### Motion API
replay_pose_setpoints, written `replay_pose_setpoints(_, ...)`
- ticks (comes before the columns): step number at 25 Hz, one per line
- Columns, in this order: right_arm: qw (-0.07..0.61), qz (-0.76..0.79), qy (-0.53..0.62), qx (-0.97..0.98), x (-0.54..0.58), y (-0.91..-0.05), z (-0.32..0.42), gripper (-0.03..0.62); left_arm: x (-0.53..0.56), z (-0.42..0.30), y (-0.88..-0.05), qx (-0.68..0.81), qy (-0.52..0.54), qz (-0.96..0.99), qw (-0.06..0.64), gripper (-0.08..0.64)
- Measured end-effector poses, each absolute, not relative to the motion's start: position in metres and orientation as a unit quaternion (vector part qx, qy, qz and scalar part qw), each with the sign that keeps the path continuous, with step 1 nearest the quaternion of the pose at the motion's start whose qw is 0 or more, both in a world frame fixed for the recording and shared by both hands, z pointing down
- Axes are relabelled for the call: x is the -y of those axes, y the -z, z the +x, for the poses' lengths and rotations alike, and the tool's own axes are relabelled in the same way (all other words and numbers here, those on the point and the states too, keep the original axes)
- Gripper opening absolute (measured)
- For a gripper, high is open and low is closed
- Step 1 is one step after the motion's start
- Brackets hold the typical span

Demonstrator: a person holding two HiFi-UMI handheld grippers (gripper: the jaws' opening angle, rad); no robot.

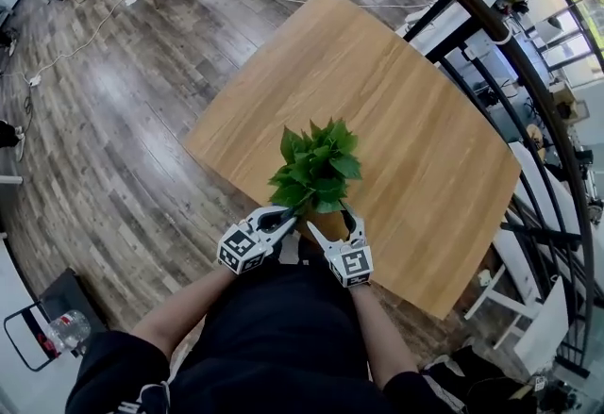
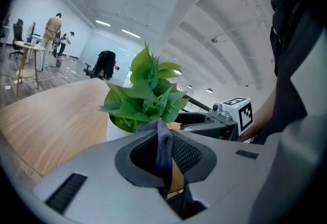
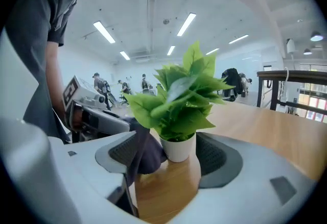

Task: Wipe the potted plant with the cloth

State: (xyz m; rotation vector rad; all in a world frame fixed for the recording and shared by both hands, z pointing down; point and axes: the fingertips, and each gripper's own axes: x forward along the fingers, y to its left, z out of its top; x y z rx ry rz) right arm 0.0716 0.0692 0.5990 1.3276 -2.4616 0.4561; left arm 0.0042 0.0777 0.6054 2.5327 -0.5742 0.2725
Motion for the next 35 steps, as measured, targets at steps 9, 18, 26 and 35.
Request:
replay_pose_setpoints(9, 0.058, 0.495, -0.083, 0.863, -0.099, -0.501, 0.066, 0.363, -0.099, -0.013, -0.520, 0.138, -0.041, 0.968, 0.203, 0.066)
replay_pose_setpoints(18, 0.020, 0.539, -0.013, 0.842, -0.094, -0.443, 0.068, 0.017, -0.087, -0.016, -0.465, 0.155, 0.022, 0.969, 0.193, 0.066)
replay_pose_setpoints(26, -0.029, 0.543, -0.014, 0.839, -0.083, -0.396, 0.065, 0.017, -0.070, -0.017, -0.433, 0.180, 0.042, 0.967, 0.173, 0.066)
replay_pose_setpoints(35, 0.025, 0.555, 0.034, 0.831, -0.071, -0.385, 0.063, 0.017, -0.063, -0.027, -0.420, 0.198, 0.034, 0.970, 0.137, 0.066)
